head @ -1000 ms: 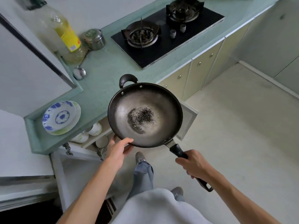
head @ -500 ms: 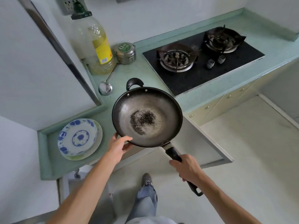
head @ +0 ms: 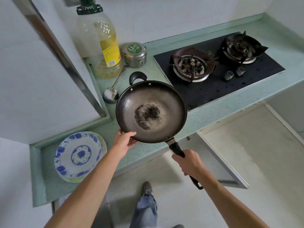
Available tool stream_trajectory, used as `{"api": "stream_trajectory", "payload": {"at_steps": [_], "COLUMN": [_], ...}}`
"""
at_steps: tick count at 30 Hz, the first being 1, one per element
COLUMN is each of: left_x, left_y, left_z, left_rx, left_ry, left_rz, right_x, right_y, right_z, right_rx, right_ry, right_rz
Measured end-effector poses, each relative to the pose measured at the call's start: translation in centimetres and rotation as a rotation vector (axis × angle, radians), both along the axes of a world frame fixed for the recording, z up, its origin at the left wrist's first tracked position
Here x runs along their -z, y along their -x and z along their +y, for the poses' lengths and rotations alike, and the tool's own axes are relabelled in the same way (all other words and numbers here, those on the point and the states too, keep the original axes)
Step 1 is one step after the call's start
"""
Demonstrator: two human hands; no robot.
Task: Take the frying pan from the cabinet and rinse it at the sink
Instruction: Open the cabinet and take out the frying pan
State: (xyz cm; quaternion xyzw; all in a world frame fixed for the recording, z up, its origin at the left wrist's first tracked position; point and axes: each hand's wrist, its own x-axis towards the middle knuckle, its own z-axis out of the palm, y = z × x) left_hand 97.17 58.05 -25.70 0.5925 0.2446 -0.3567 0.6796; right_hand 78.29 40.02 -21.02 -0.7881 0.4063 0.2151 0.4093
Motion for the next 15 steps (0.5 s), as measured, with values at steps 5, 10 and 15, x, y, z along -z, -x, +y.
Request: {"api": "stream_trajectory", "payload": {"at_steps": [5,10,15], "left_x": [0.1,-1.1,-0.8], "left_y": [0.5,5.2,11.9], "left_z": [1.6,4.5,9.3], "left_rx": [0.176,0.294,0.302], "left_ry": [-0.074,-0.229,-0.445], "left_rz": [-0.083,-0.237,-0.41], "right_x": [-0.4,-0.2,1.3], "right_y": [0.5,2.4,6.7], "right_z": [-0.4,-1.0,-2.9], "right_rx": [-0.152,-0.254,-0.147], "right_ry": [0.037,0.078,-0.052], "right_rz": [-0.047,-0.164,-0.212]}}
